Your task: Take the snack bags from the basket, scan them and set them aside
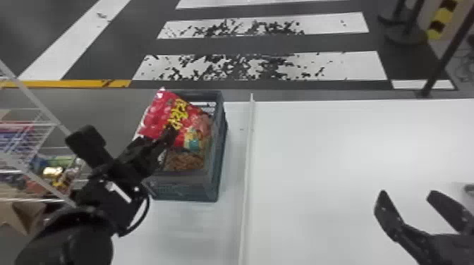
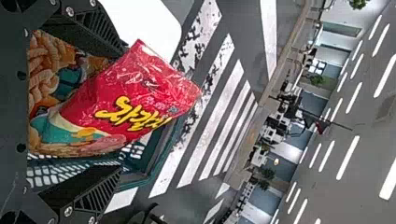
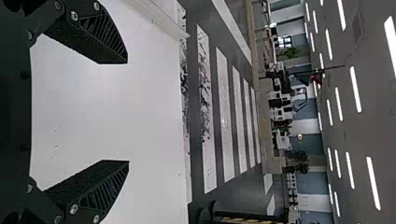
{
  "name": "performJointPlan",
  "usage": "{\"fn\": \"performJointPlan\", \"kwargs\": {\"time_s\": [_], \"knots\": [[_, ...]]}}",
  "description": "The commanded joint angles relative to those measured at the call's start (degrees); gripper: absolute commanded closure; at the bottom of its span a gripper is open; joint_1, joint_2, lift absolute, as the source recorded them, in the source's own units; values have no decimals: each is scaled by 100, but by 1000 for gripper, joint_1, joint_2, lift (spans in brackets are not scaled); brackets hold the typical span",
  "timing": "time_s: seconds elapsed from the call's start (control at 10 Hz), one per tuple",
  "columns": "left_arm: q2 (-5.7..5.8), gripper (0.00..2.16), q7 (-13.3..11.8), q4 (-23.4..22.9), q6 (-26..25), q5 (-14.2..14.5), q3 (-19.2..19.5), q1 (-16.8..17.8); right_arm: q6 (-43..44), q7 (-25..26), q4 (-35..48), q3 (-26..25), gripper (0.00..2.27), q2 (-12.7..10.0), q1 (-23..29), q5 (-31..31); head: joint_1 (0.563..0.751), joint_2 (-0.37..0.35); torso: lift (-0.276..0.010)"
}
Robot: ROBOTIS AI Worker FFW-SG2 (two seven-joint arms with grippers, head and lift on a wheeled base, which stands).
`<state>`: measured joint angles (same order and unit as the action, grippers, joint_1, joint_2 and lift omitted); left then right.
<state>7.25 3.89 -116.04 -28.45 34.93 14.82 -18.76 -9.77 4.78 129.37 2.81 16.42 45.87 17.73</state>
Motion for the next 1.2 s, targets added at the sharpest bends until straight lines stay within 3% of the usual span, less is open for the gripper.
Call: {"fn": "performJointPlan", "kwargs": {"time_s": [0.0, 0.4, 0.8, 1.1], "knots": [[22, 144, 15, 134, -16, 75, 47, 144, -74, -3, -17, 0, 167, 10, 10, -24, 695, 167, -75], [66, 144, 33, 72, -104, 286, 408, 91, -109, 5, -122, 44, 167, 1, -113, -51, 695, 203, -75], [347, 144, 6, 521, -104, 400, 636, 408, -179, 5, -149, 71, 167, 37, -78, -112, 695, 246, -75], [479, 144, -55, 986, -139, 453, 531, 847, -302, 14, -158, 71, 167, 28, -69, -174, 695, 266, -75]]}}
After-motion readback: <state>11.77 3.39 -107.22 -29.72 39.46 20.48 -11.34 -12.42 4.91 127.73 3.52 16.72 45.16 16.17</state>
